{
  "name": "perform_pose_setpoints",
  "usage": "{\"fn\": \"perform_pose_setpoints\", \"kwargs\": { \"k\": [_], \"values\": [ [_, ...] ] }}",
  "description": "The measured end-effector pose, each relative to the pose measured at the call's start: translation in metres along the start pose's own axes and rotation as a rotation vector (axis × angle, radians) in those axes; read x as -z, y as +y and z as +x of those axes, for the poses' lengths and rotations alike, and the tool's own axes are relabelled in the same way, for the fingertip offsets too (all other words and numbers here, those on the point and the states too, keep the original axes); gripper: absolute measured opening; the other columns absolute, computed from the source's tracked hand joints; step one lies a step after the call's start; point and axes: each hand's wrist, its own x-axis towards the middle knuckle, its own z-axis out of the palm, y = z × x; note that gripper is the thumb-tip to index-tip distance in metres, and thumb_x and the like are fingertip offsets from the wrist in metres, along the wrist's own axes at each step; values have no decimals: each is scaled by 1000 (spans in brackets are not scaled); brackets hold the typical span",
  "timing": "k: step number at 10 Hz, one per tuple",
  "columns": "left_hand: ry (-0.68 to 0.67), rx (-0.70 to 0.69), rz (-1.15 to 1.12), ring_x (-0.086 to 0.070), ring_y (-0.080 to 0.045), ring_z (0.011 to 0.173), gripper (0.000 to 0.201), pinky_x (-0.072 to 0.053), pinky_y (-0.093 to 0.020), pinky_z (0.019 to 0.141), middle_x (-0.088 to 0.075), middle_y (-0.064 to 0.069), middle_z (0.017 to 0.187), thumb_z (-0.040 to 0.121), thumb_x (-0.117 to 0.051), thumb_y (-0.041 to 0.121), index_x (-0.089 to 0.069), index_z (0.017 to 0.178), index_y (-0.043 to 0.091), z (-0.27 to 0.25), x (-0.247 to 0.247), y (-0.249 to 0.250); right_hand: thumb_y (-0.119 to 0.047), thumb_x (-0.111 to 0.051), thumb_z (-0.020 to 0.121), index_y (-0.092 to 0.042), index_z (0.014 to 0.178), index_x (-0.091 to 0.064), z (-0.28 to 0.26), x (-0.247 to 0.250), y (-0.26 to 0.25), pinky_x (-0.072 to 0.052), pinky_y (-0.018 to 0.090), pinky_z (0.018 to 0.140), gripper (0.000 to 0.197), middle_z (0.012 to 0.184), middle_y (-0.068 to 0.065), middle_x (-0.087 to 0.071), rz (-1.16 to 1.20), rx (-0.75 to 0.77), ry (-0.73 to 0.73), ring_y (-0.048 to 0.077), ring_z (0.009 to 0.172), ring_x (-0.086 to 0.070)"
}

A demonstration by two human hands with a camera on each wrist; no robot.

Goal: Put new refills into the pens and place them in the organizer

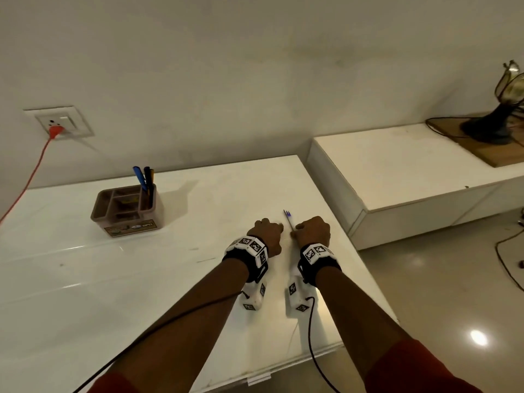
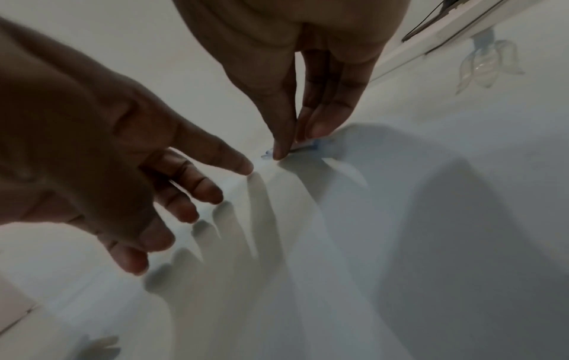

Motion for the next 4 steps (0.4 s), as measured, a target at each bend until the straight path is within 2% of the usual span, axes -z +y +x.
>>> {"fn": "perform_pose_setpoints", "kwargs": {
  "k": [1, 2, 3, 4],
  "values": [
    [0, -33, 1, -41, -39, 134, 69, -45, -45, 108, -40, -20, 145, 92, -60, 19, -32, 156, 16, -7, -8, 12, -17, -90, 71, -5, 95, -82, -3, 17, 20, -57, 35, 89, 29, 106, 12, -76, -9, 11, 19, 30, 105, -70],
    [-15, -22, -5, -39, -38, 136, 70, -44, -44, 109, -38, -20, 147, 92, -61, 20, -32, 155, 14, -18, -11, 18, -18, -91, 68, -5, 95, -81, -12, 25, 22, -58, 33, 86, 31, 103, 12, -78, 12, 6, 32, 29, 101, -72],
    [-24, -16, -17, -39, -38, 137, 64, -43, -44, 109, -37, -21, 148, 94, -59, 20, -34, 152, 8, -31, -8, 19, -17, -92, 66, -4, 94, -79, -14, 27, 21, -60, 36, 83, 34, 100, 12, -78, 16, -7, 17, 30, 95, -73],
    [-5, -2, -75, -42, -38, 135, 58, -42, -42, 107, -41, -21, 145, 95, -58, 19, -38, 148, 6, -42, 1, 12, -18, -91, 71, -2, 102, -75, -21, 31, 13, -58, 37, 87, 39, 108, 13, -75, -14, -5, 35, 31, 102, -71]
  ]
}}
